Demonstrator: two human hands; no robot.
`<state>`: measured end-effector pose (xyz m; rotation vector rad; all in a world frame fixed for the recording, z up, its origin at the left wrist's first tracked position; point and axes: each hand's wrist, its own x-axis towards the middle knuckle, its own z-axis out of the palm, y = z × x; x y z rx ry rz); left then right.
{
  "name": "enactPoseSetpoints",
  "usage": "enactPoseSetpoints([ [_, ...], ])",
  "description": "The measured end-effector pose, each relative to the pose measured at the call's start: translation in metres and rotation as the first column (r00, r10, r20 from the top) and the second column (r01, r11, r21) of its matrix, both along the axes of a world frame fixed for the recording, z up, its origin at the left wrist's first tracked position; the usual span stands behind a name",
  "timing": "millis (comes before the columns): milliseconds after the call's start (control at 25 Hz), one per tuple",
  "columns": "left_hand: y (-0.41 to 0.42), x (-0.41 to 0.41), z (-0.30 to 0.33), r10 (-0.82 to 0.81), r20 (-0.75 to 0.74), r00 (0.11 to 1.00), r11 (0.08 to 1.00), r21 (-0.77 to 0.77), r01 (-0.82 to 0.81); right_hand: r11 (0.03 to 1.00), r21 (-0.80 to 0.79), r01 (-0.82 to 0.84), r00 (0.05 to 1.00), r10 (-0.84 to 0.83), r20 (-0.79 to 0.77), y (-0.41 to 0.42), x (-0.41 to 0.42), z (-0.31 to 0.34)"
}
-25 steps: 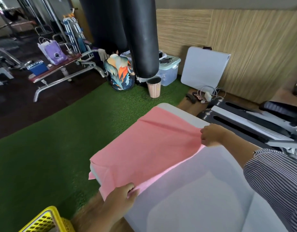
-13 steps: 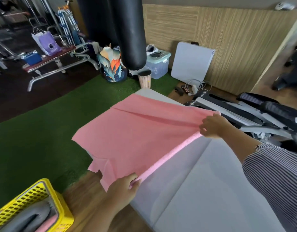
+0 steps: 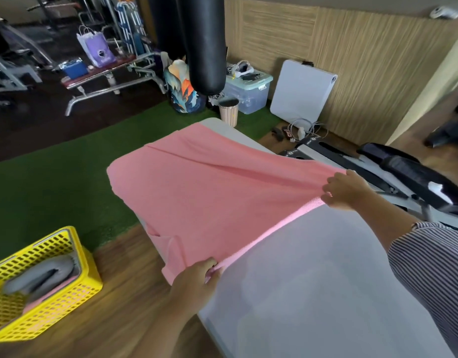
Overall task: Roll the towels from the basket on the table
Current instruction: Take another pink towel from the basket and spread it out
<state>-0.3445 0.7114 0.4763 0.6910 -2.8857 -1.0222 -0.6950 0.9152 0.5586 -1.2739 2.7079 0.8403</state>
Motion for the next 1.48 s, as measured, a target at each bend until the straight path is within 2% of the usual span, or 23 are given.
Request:
enactPoseSetpoints([
  [240,0.058,0.025,-0.012,0.007,0.030,1.000,0.999,0.037,-0.008,0.999,0.025,0.041,0.999,-0.042,0.015,0.075,0.042,-0.002],
  [480,0.125,0.042,-0.007,0.061,0.039,0.997,0.996,0.067,-0.064,1.000,0.013,0.005,1.000,-0.005,0.014,0.133,0.052,0.002],
  [640,0.182,0.034,-0.012,0.203,0.022,0.979,0.979,0.025,-0.204,0.998,0.052,-0.046,0.997,0.042,0.062,0.174,0.028,-0.008],
  [760,0.243,0.025,-0.021,0.312,-0.033,0.949,0.950,0.013,-0.312,0.989,0.051,-0.140,0.989,0.137,0.057,0.213,0.000,-0.024],
  [920,0.325,0.016,-0.034,0.377,-0.034,0.925,0.925,0.064,-0.375,0.984,0.056,-0.168,0.981,0.161,0.105,0.280,-0.022,-0.031],
  [1120,0.399,0.018,-0.048,0.386,0.031,0.922,0.919,0.068,-0.387,0.977,0.102,-0.190,0.965,0.167,0.201,0.348,-0.030,-0.049],
  [1320,0.424,0.049,-0.067,0.430,0.184,0.884,0.902,-0.043,-0.429,0.967,0.080,-0.241,0.934,0.209,0.289,0.376,-0.011,-0.083],
  [1480,0.445,0.067,-0.075,0.428,0.298,0.853,0.900,-0.057,-0.432,0.953,0.108,-0.281,0.919,0.235,0.317,0.387,0.002,-0.099],
])
